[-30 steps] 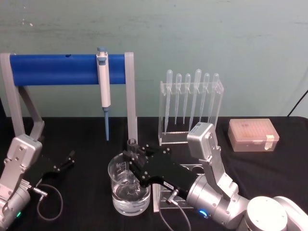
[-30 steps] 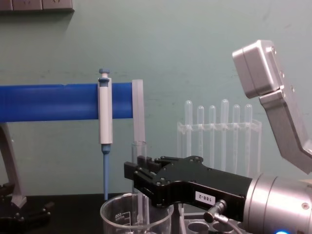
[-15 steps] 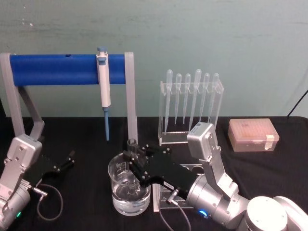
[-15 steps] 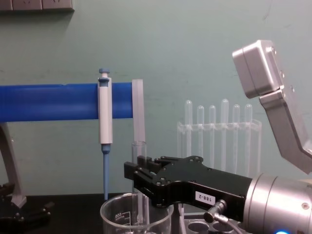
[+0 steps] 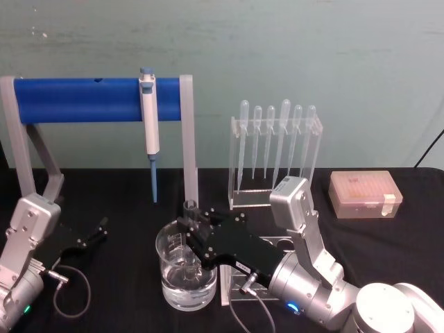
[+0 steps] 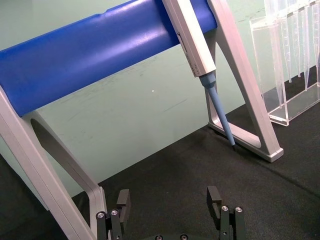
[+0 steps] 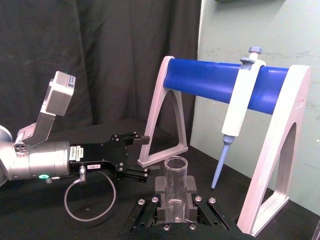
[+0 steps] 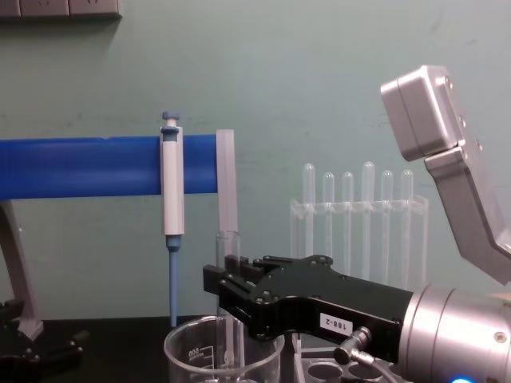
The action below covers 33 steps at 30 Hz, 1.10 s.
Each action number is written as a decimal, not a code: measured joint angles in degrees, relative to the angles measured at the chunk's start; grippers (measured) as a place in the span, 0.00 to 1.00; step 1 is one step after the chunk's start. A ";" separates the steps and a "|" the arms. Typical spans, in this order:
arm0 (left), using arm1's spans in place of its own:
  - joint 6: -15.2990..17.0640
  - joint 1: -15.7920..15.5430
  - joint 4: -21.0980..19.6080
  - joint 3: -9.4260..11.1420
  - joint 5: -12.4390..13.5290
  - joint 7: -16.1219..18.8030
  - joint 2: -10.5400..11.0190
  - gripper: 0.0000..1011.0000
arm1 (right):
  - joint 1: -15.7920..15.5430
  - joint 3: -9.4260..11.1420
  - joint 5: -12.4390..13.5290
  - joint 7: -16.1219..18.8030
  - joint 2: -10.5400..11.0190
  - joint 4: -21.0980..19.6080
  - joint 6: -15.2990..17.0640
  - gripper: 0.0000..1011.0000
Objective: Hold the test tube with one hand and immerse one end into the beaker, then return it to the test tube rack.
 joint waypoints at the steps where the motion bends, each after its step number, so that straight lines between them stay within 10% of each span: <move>1: 0.00 0.00 0.00 0.00 0.00 0.00 0.00 0.99 | 0.00 0.00 0.00 0.00 0.00 0.00 0.00 0.22; 33: 0.00 0.00 0.00 0.00 0.00 0.00 0.00 0.99 | 0.00 0.00 0.00 0.00 0.00 0.00 0.00 0.22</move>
